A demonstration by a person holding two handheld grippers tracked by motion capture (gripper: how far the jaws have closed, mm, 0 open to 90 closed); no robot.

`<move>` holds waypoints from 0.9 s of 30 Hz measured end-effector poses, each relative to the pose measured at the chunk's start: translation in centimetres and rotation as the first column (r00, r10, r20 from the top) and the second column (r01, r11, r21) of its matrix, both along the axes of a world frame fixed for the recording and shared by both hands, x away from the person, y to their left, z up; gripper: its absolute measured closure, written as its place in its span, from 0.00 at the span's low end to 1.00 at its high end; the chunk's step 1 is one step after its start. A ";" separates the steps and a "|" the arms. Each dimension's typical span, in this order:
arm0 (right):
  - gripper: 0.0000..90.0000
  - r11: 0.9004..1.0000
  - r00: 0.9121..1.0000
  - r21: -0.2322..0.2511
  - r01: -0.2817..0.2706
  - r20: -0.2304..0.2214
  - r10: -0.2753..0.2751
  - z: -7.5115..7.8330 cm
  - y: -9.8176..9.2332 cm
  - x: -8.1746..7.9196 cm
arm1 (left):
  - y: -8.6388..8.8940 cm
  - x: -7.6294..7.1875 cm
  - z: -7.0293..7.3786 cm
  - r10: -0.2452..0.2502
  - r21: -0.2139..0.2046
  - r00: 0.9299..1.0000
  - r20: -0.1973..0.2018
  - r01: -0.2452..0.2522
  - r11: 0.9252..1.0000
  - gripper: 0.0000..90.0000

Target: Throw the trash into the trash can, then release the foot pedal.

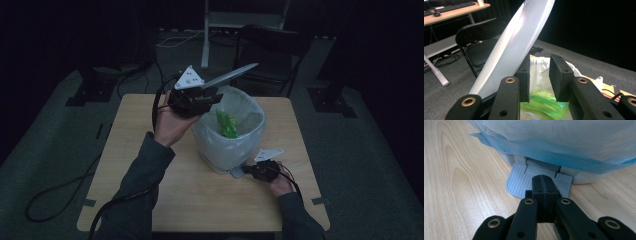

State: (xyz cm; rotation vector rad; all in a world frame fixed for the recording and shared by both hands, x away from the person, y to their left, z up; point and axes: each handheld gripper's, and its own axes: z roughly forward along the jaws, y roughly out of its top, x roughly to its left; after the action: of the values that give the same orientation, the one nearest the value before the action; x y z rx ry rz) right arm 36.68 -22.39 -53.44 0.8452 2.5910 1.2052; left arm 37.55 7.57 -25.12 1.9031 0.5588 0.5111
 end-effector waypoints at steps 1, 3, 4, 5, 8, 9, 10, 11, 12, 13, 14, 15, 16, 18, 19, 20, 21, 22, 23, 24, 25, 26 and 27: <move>1.00 1.000 1.000 0.000 0.000 0.000 0.000 0.0 0.0 0.0 | 0.1 -0.1 0.0 -0.001 0.000 1.000 0.001 0.001 1.000 0.78; 1.00 1.000 1.000 0.000 0.000 -0.001 0.000 0.0 0.0 0.0 | 0.3 -0.2 -0.1 -0.003 -0.002 1.000 0.003 0.003 1.000 0.76; 1.00 1.000 1.000 0.000 0.000 -0.001 0.000 0.0 0.0 0.0 | 0.4 -0.3 -0.1 -0.006 -0.002 1.000 0.005 0.006 1.000 0.76; 1.00 1.000 1.000 0.001 0.000 -0.002 0.000 0.0 0.0 0.0 | 0.6 -0.5 -0.1 -0.008 -0.005 1.000 0.007 0.008 1.000 0.75; 1.00 1.000 1.000 0.004 0.002 -0.003 -0.002 0.0 0.0 0.0 | 1.1 -0.8 -0.1 -0.004 -0.013 1.000 0.014 0.004 1.000 0.74; 1.00 1.000 1.000 0.003 0.002 -0.003 -0.002 0.0 0.0 0.0 | 1.3 -0.9 0.0 -0.003 -0.014 1.000 0.018 0.003 1.000 0.74; 1.00 1.000 1.000 0.002 0.002 -0.002 -0.002 0.0 0.0 0.0 | 1.4 -1.0 0.0 -0.001 -0.016 1.000 0.020 0.001 1.000 0.74; 1.00 1.000 1.000 0.002 0.002 -0.002 -0.002 0.0 0.0 0.0 | 1.4 -1.0 0.0 -0.001 -0.016 1.000 0.020 0.001 1.000 0.74; 1.00 1.000 1.000 0.002 0.002 -0.002 -0.002 0.0 0.0 0.0 | 1.8 -1.3 -0.1 0.000 -0.019 1.000 0.023 0.000 1.000 0.74; 1.00 1.000 1.000 0.002 0.003 -0.001 -0.003 0.0 0.0 0.0 | 1.9 -1.4 -0.1 0.001 -0.020 1.000 0.023 -0.001 1.000 0.74; 1.00 1.000 1.000 0.002 0.003 -0.001 -0.003 0.0 0.0 0.0 | 2.1 -1.5 -0.1 0.002 -0.020 1.000 0.024 -0.002 1.000 0.74; 1.00 1.000 1.000 0.001 0.002 -0.001 -0.002 0.0 0.0 0.0 | 2.4 -1.6 -0.2 0.005 -0.019 1.000 0.024 -0.005 1.000 0.73; 1.00 1.000 1.000 0.002 0.001 -0.003 -0.001 0.0 0.0 0.0 | 2.6 -1.8 -0.2 0.009 -0.019 1.000 0.025 -0.009 1.000 0.73; 1.00 1.000 1.000 0.002 0.001 -0.003 -0.001 0.0 0.0 0.0 | 3.2 -1.9 -0.3 0.016 -0.024 1.000 0.026 -0.015 1.000 0.72; 1.00 1.000 1.000 0.001 0.001 -0.003 -0.001 0.0 0.0 0.0 | 3.5 -2.0 -0.3 0.021 -0.026 0.999 0.025 -0.020 0.999 0.72; 1.00 1.000 1.000 0.001 0.001 -0.003 -0.001 0.0 0.0 0.0 | 3.8 -2.0 -0.4 0.026 -0.030 0.999 0.025 -0.026 0.999 0.72; 1.00 1.000 1.000 0.003 0.002 -0.004 -0.002 0.0 0.0 0.0 | 4.0 -2.1 -0.4 0.030 -0.034 0.999 0.023 -0.029 0.999 0.72; 1.00 1.000 1.000 0.003 0.002 -0.003 -0.002 0.0 0.0 0.0 | 4.3 -2.1 -0.5 0.031 -0.038 0.999 0.020 -0.030 0.999 0.72; 1.00 1.000 1.000 0.003 0.003 -0.002 -0.003 0.0 0.0 0.0 | 4.6 -2.1 -0.5 0.038 -0.041 0.999 0.022 -0.037 0.998 0.71; 1.00 1.000 1.000 0.004 0.004 -0.003 -0.004 0.0 0.0 0.0 | 4.8 -2.1 -0.6 0.042 -0.046 0.999 0.020 -0.042 0.998 0.71; 1.00 1.000 1.000 0.004 0.003 -0.003 -0.003 0.0 0.0 0.0 | 5.1 -2.0 -0.7 0.047 -0.049 0.999 0.016 -0.046 0.998 0.71; 1.00 1.000 1.000 0.005 0.000 -0.004 0.000 0.0 0.0 0.0 | 5.3 -2.0 -0.7 0.051 -0.050 0.999 0.015 -0.050 0.998 0.71; 1.00 1.000 1.000 0.006 0.001 -0.005 0.000 0.0 0.0 0.0 | 5.6 -1.9 -0.9 0.057 -0.050 0.998 0.012 -0.056 0.997 0.71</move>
State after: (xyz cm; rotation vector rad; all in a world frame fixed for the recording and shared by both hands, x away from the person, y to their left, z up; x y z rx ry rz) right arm 36.72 -22.44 -53.47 0.8507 2.5920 1.2125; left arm 35.61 13.15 -25.99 1.8399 0.6127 0.5412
